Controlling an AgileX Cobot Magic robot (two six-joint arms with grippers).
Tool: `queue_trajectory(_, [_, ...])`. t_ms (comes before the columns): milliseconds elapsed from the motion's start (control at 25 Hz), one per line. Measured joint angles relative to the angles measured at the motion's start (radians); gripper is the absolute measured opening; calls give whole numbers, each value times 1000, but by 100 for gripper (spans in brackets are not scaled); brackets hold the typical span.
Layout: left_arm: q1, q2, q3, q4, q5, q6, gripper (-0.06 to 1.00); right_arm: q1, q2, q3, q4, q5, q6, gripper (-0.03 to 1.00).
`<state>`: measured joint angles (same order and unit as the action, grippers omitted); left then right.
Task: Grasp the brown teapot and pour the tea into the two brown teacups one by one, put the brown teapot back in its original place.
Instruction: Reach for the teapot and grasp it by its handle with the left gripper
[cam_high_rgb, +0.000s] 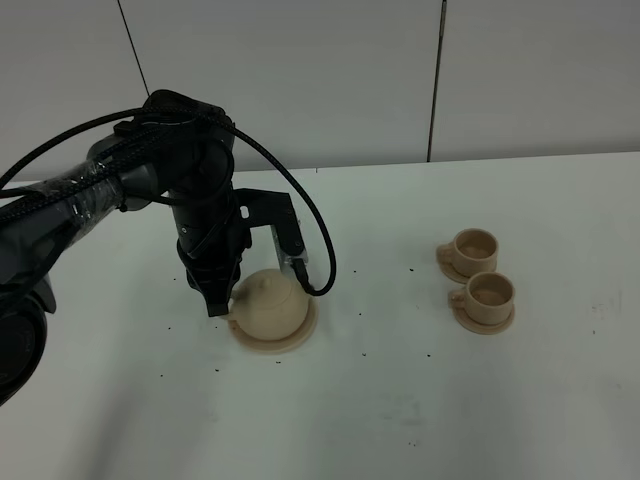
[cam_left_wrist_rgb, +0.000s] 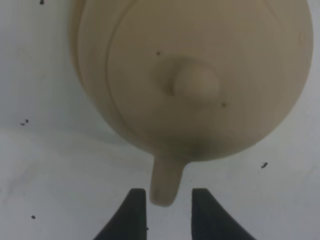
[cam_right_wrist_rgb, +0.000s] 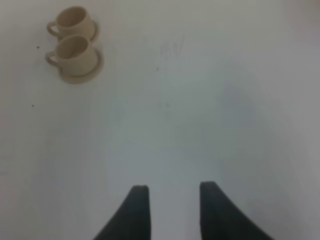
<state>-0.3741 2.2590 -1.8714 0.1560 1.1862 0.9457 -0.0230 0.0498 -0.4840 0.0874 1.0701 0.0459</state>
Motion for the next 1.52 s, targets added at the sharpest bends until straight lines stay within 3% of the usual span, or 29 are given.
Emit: queue_trajectory(1520, [0,44,1,26,0,10,28,0,0,0,0,0,0,24])
